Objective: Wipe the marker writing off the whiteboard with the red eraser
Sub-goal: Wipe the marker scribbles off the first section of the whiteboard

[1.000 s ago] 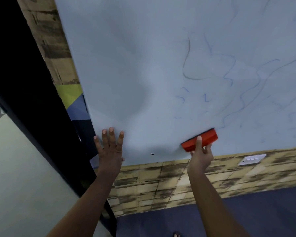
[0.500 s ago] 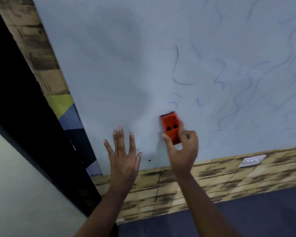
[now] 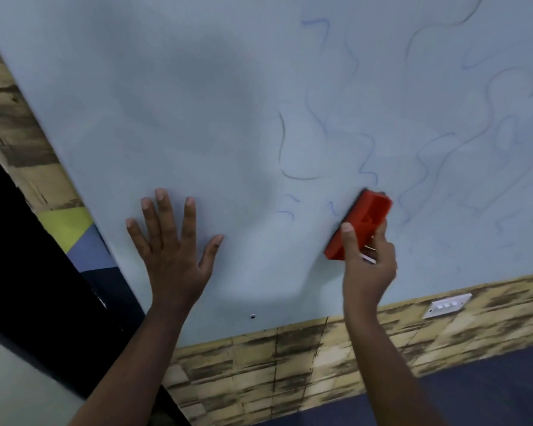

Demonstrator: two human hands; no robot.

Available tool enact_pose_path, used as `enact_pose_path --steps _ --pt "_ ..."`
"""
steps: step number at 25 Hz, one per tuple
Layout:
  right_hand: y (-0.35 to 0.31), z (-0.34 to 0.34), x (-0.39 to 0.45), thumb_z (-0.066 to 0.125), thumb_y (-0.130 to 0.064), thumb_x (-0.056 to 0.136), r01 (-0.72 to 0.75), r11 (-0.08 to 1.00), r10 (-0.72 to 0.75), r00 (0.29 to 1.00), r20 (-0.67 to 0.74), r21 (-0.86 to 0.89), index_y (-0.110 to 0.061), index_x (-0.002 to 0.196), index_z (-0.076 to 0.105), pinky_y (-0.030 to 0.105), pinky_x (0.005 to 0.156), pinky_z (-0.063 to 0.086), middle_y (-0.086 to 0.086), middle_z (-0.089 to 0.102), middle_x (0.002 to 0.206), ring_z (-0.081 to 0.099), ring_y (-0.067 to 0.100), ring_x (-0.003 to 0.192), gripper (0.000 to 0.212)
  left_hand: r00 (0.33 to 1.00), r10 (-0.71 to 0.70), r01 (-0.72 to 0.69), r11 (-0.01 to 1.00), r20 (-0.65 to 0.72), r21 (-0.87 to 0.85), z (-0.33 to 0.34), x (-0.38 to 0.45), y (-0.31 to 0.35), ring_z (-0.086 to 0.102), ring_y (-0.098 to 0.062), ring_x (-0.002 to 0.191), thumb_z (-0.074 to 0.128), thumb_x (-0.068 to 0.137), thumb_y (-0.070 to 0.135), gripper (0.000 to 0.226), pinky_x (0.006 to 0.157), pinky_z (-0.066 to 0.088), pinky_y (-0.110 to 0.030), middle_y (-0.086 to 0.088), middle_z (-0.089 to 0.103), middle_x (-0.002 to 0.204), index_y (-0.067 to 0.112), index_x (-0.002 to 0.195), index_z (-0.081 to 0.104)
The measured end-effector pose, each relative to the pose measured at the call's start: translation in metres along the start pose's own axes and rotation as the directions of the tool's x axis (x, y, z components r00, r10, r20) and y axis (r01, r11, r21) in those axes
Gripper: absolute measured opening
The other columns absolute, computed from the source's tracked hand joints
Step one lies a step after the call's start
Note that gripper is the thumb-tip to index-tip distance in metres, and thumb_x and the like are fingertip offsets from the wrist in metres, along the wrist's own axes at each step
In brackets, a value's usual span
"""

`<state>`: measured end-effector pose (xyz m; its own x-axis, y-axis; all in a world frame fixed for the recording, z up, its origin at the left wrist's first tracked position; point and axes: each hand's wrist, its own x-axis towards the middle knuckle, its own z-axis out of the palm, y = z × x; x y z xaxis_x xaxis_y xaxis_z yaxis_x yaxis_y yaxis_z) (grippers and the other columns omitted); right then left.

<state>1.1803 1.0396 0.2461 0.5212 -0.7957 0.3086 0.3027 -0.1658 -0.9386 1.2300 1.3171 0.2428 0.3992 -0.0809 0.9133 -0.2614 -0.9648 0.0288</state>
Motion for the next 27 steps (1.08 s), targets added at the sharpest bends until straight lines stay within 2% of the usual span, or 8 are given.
enact_pose_path --steps 4,9,12,16,19,21,24,27 --pt "-0.005 0.034 -0.050 0.081 -0.046 0.085 0.583 0.779 -0.501 0.801 0.328 -0.233 -0.028 0.147 0.057 0.029 0.079 0.046 0.001 0.050 0.103 0.048 0.021 0.093 0.068 0.997 0.024 -0.022 0.999 -0.069 0.031 0.012 -0.002 0.000 -0.009 -0.031 0.164 0.048 0.110 0.054 0.080 0.131 -0.005 -0.058 -0.009 -0.012 0.178 0.019 0.171 0.009" --pt "0.008 0.038 -0.063 0.072 -0.059 0.091 0.813 0.507 -0.616 0.575 0.539 -0.287 -0.034 0.149 0.051 0.043 0.072 0.049 0.006 0.058 0.107 0.051 0.022 0.091 0.067 0.995 0.031 -0.025 0.998 -0.095 0.060 0.017 -0.005 -0.002 -0.007 -0.031 0.165 0.045 0.109 0.054 0.079 0.131 -0.004 -0.057 -0.010 -0.010 0.178 0.017 0.171 0.011" --pt "-0.005 0.024 -0.026 0.069 -0.063 0.090 0.727 0.606 -0.596 0.684 0.421 -0.322 -0.032 0.148 0.055 0.037 0.075 0.045 0.002 0.055 0.103 0.052 0.022 0.090 0.067 0.995 0.034 -0.028 0.997 -0.092 0.065 0.016 -0.005 -0.002 -0.006 -0.032 0.165 0.049 0.109 0.053 0.080 0.131 -0.002 -0.059 -0.011 -0.009 0.178 0.017 0.171 0.012" --pt "-0.008 -0.012 0.030 0.077 -0.049 0.089 0.163 0.980 -0.159 0.987 0.038 -0.115 -0.028 0.151 0.053 0.044 0.076 0.058 -0.001 0.055 0.103 0.061 0.003 0.082 0.070 0.995 0.023 -0.019 0.999 -0.095 0.048 0.014 -0.007 0.001 -0.006 -0.032 0.165 0.049 0.110 0.051 0.079 0.131 -0.003 -0.058 -0.010 -0.009 0.178 0.018 0.171 0.011" --pt "-0.013 -0.028 0.062 0.079 -0.055 0.086 -0.151 0.983 0.160 0.983 -0.089 0.104 -0.029 0.149 0.055 0.054 0.091 0.059 -0.006 0.064 0.100 0.062 0.000 0.083 0.073 0.996 0.009 -0.005 0.999 -0.088 0.045 0.013 -0.007 0.003 -0.007 -0.032 0.165 0.048 0.110 0.050 0.078 0.131 -0.004 -0.058 -0.009 -0.010 0.178 0.017 0.170 0.012" --pt "-0.026 -0.022 0.063 0.079 -0.059 0.084 -0.114 0.989 0.120 0.991 -0.067 0.090 -0.029 0.148 0.057 0.053 0.094 0.058 0.000 0.070 0.101 0.063 0.005 0.086 0.074 0.997 -0.008 0.010 1.000 -0.077 0.026 0.012 -0.007 0.006 -0.007 -0.031 0.165 0.048 0.110 0.049 0.078 0.131 -0.004 -0.058 -0.008 -0.011 0.178 0.018 0.171 0.011" --pt "-0.050 0.009 0.022 0.080 -0.054 0.082 0.223 0.973 -0.219 0.973 0.075 -0.063 -0.021 0.148 0.058 0.018 0.080 0.053 0.008 0.060 0.100 0.059 0.012 0.083 0.077 0.997 -0.026 0.025 1.000 -0.067 -0.012 0.010 -0.006 0.010 -0.007 -0.031 0.165 0.048 0.110 0.047 0.076 0.130 -0.003 -0.060 -0.008 -0.010 0.178 0.018 0.170 0.011" --pt "-0.048 0.034 -0.033 0.079 -0.057 0.083 0.613 0.747 -0.497 0.773 0.395 -0.259 -0.026 0.148 0.057 0.023 0.071 0.046 0.001 0.049 0.099 0.048 0.015 0.088 0.075 0.993 -0.093 0.086 0.992 -0.072 -0.097 0.002 -0.004 0.018 0.002 -0.032 0.165 0.049 0.111 0.037 0.064 0.128 0.006 -0.064 -0.015 0.008 0.176 0.015 0.167 0.026"
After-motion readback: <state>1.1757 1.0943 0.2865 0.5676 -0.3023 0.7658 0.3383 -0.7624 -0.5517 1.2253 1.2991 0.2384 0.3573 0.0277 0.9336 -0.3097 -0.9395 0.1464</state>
